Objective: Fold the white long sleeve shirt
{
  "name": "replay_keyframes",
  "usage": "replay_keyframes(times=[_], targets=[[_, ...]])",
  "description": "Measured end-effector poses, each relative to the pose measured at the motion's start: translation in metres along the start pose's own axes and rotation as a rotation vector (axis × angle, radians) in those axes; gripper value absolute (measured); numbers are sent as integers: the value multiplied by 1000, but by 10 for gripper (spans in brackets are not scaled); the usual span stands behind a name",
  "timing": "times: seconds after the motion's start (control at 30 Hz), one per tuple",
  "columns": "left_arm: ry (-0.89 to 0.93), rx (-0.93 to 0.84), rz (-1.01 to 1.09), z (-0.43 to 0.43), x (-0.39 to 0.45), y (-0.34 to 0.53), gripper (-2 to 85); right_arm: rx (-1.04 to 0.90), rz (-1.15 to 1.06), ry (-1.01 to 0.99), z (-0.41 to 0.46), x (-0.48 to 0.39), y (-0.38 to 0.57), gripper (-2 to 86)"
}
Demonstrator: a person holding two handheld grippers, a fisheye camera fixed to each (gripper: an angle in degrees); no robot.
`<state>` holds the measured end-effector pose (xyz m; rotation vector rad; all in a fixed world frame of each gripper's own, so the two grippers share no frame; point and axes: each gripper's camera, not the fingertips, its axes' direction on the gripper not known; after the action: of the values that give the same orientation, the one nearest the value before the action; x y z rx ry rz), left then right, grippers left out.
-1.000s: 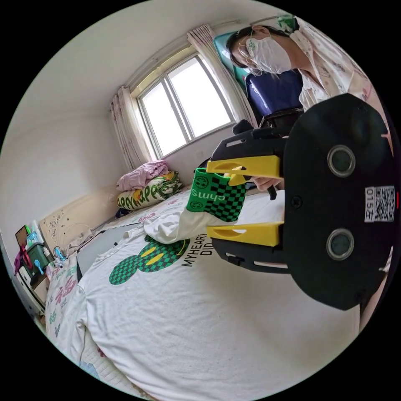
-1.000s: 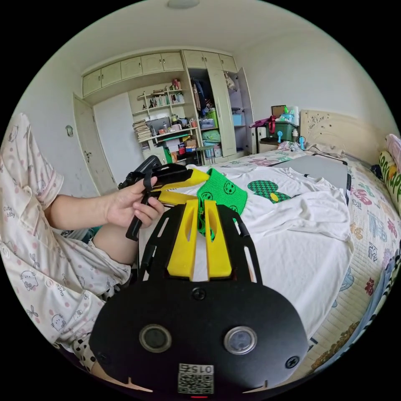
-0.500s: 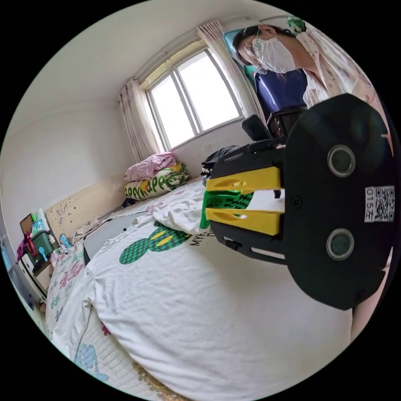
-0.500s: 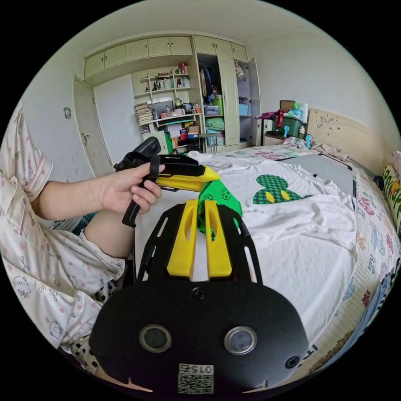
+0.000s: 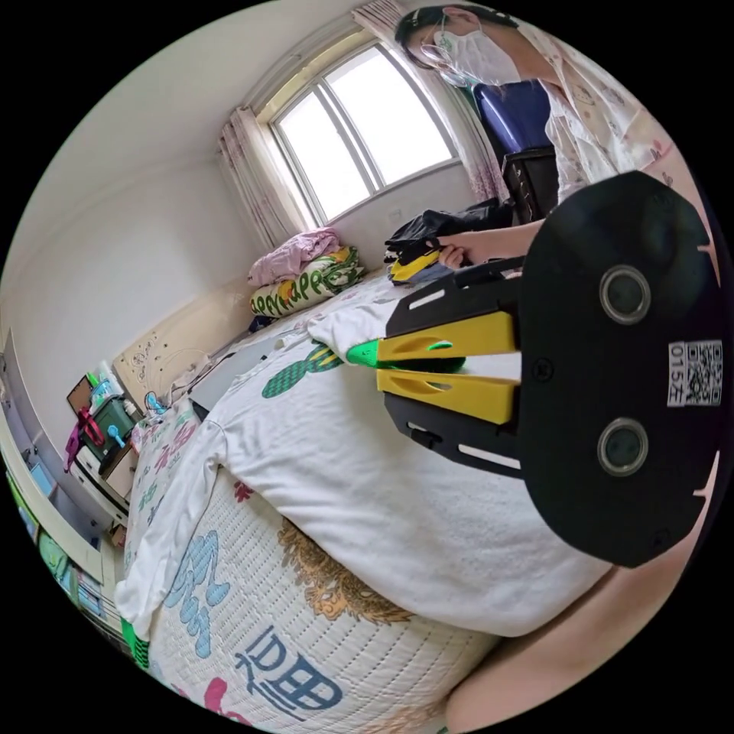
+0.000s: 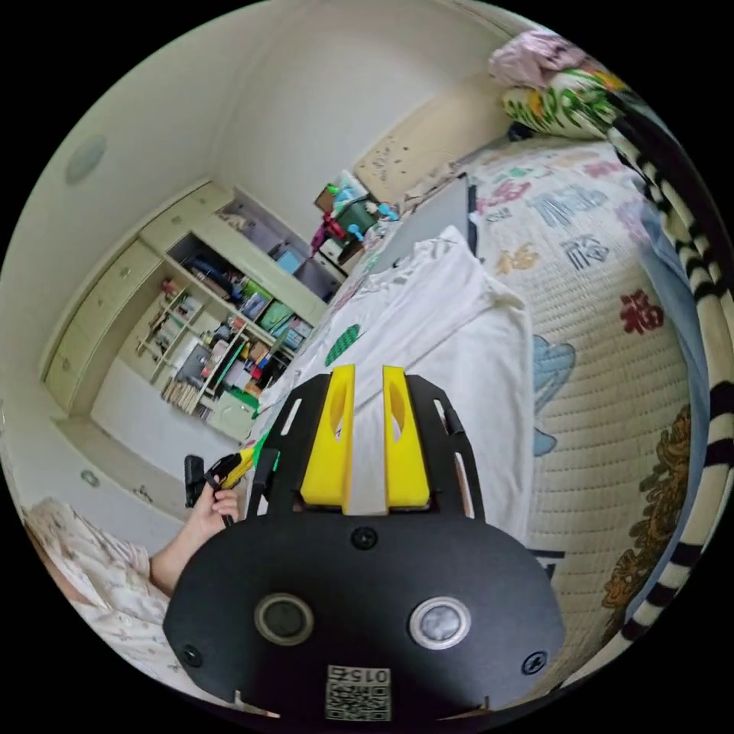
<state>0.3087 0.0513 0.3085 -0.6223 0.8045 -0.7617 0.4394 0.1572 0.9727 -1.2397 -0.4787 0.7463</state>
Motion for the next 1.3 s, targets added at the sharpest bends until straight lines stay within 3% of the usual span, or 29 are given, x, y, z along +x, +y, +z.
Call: replay_keyframes(times=[0.23,0.33,0.47,0.7,1.07,1.17,1.3], targets=[[78,-114,-12,46,-15,-9,133,22,250,-10,5,54,-151,116],[125,-116,-22,57,-19,-19,116,20,339,17,24,70,-207,118],[172,-152,21,62,-14,-29,28,17,371,17,48,78,-267,110],[184,-177,13,61,4,-64,-2,42,466,105,47,101,-317,13],[9,-365,50,50,40,-111,13,70,412,205,24,122,-234,34],[-53,-314,113,9,59,-135,37,53,241,236,-5,96,-166,42],[-185,-257,244,-20,100,-189,46,-136,-272,161,7,5,-34,39]])
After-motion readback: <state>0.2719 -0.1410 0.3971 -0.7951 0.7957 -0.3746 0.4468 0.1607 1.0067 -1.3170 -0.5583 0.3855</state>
